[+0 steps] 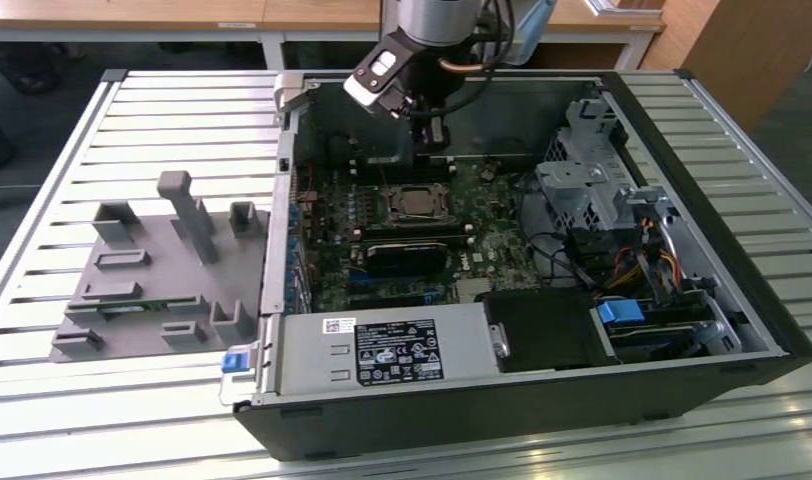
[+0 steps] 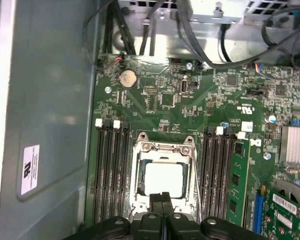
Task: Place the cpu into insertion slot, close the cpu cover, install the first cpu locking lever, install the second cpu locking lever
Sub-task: 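Install the first cpu locking lever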
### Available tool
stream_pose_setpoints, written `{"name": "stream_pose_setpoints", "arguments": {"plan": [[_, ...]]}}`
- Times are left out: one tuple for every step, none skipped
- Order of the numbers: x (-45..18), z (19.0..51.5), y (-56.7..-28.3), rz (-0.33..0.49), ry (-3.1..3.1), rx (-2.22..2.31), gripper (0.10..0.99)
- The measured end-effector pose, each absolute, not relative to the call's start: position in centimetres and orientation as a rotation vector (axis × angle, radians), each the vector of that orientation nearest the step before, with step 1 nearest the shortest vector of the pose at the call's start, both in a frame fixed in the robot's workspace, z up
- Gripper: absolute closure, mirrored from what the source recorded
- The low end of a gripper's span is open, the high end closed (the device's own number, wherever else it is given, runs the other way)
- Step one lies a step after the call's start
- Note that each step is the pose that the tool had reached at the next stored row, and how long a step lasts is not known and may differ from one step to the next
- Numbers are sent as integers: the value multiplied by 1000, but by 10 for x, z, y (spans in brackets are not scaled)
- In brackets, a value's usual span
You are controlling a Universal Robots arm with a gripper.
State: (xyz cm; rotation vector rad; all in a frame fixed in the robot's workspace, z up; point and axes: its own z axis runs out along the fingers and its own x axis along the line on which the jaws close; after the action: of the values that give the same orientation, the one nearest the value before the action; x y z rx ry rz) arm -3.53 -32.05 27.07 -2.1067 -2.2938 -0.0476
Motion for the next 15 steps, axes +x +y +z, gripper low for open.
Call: {"name": "stream_pose_setpoints", "arguments": {"plan": [[-35, 271, -321, -47, -2313, -2085, 976], [-35, 271, -321, -47, -2332, -2064, 976], [-35, 271, -320, -46, -2350, -2043, 976], [-35, 271, -320, -46, -2368, -2021, 976], [-35, 271, -320, -46, -2386, -2000, 976], [-35, 271, -320, -45, -2403, -1979, 976], [-35, 271, -321, -45, -2416, -1963, 976], [-35, 271, -320, -45, -2423, -1953, 976], [-35, 271, -320, -45, -2430, -1945, 976], [-35, 271, -320, -45, -2437, -1936, 976], [-35, 271, -320, -44, -2443, -1929, 976], [-35, 271, -320, -44, -2449, -1920, 976], [-35, 271, -320, -44, -2457, -1910, 976], [-35, 271, -320, -44, -2465, -1900, 976], [-35, 271, -320, -44, -2474, -1888, 976]]}}
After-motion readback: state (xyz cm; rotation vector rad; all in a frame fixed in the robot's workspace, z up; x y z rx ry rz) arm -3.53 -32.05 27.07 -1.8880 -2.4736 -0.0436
